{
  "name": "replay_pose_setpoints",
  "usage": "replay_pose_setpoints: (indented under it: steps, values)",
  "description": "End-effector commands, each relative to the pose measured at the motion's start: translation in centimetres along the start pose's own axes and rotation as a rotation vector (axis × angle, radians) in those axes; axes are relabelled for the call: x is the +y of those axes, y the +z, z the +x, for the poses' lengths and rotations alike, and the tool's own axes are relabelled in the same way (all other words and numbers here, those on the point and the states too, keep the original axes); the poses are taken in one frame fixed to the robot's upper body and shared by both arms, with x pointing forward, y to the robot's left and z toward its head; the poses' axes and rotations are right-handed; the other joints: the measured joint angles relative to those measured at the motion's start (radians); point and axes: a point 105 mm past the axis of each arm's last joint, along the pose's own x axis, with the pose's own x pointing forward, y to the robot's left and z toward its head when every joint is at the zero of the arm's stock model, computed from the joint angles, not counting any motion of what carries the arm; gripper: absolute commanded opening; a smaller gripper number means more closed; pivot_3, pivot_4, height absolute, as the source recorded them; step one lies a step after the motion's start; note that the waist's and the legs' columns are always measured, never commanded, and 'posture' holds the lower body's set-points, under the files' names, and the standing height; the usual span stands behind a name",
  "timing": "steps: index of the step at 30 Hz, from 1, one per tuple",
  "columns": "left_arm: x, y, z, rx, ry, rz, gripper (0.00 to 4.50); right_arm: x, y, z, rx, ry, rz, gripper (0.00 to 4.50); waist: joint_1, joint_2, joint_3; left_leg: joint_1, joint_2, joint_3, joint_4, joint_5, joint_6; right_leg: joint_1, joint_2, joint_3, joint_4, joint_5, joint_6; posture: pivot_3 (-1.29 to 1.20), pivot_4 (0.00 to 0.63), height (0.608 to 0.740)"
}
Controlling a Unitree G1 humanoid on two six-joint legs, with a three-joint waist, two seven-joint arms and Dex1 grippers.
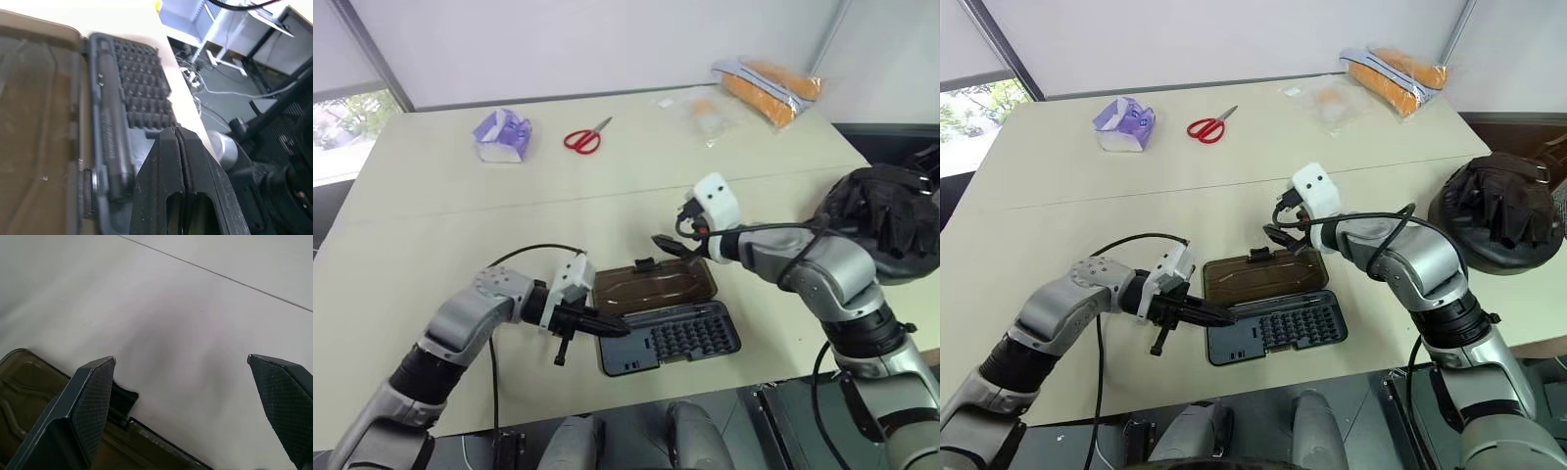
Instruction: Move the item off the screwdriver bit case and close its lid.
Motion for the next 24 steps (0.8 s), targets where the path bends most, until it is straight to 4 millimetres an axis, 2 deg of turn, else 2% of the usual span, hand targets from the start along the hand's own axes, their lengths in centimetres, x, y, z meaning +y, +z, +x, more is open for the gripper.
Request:
replay_pose_setpoints:
  steps: [1,7,11,15,18,24]
  values:
    - [-0.7,-0.7,0.2,0.035,-0.019,0.023,0.0,-0.8,1.1,-0.4,-0.041,-0.01,-0.038,4.49,0.0,0.0,0.0,0.0,0.0,0.0,0.0,0.0,0.0,0.0,0.0,0.0,0.0,0.0,0.0,0.0,0.15,0.74]
    - [-0.4,-1.9,0.8,0.041,0.043,0.015,0.0,-2.6,1.7,-1.3,-0.027,0.02,-0.167,4.49,0.001,0.0,0.0,0.0,0.0,0.0,0.0,0.0,0.0,0.0,0.0,0.0,0.0,0.0,0.0,0.0,0.15,0.74]
    - [0.0,-2.4,1.3,0.037,0.078,0.013,0.0,-2.1,2.4,-2.0,-0.025,0.147,-0.268,4.49,0.001,0.0,0.0,0.0,0.0,0.0,0.0,0.0,0.0,0.0,0.0,0.0,0.0,0.0,0.0,0.0,0.15,0.74]
    - [0.3,-3.3,1.7,0.041,0.101,0.002,0.0,-1.5,1.8,-2.4,0.007,0.27,-0.405,4.49,0.001,0.0,0.0,0.0,0.0,0.001,0.0,0.0,0.0,0.0,0.0,0.0,0.0,0.0,0.0,0.0,0.15,0.74]
    - [0.3,-4.0,1.9,0.047,0.109,-0.008,0.0,-1.1,0.9,-2.1,0.027,0.345,-0.436,4.49,0.001,0.0,0.0,0.001,0.0,0.001,0.0,0.0,0.0,0.001,0.0,0.0,0.0,0.0,0.0,0.0,0.15,0.74]
    - [0.3,-4.4,1.7,0.043,0.139,-0.025,0.0,-0.6,-0.6,-0.3,0.037,0.401,-0.437,4.49,0.002,0.0,0.0,0.001,0.0,0.0,0.0,0.0,0.0,0.001,0.0,0.0,0.0,0.0,0.0,0.0,0.15,0.74]
